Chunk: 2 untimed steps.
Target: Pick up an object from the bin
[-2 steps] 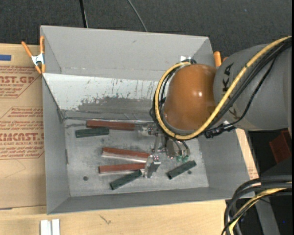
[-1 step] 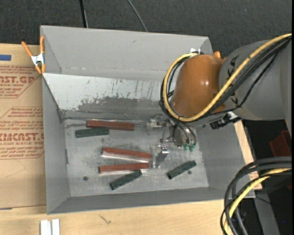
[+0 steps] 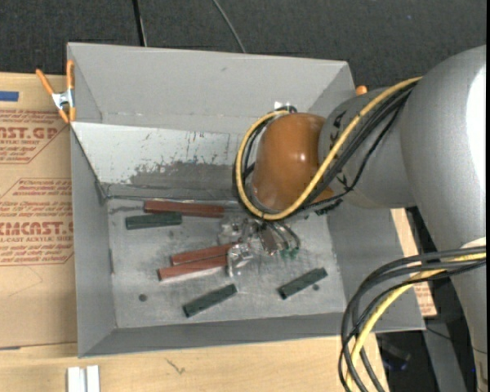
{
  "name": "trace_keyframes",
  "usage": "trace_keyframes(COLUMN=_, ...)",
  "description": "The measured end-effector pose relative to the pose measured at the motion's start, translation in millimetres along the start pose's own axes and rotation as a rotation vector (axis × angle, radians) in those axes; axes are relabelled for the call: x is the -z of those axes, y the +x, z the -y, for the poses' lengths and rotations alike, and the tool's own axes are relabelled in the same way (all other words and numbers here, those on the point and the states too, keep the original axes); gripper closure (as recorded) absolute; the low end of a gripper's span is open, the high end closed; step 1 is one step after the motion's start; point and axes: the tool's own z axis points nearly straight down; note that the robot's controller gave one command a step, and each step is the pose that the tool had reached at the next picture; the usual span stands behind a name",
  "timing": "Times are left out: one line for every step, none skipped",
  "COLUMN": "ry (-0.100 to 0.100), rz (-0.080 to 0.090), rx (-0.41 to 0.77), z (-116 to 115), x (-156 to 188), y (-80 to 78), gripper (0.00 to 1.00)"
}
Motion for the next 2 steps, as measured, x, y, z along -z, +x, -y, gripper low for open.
trace_keyframes(ry=0.0, rz=0.0, rx=0.0, z=0, x=0, y=0.0, gripper=1.0)
trace_keyframes(ry=0.0, rz=0.01, rx=0.004, z=14, x=137, y=-13.7, gripper=1.0)
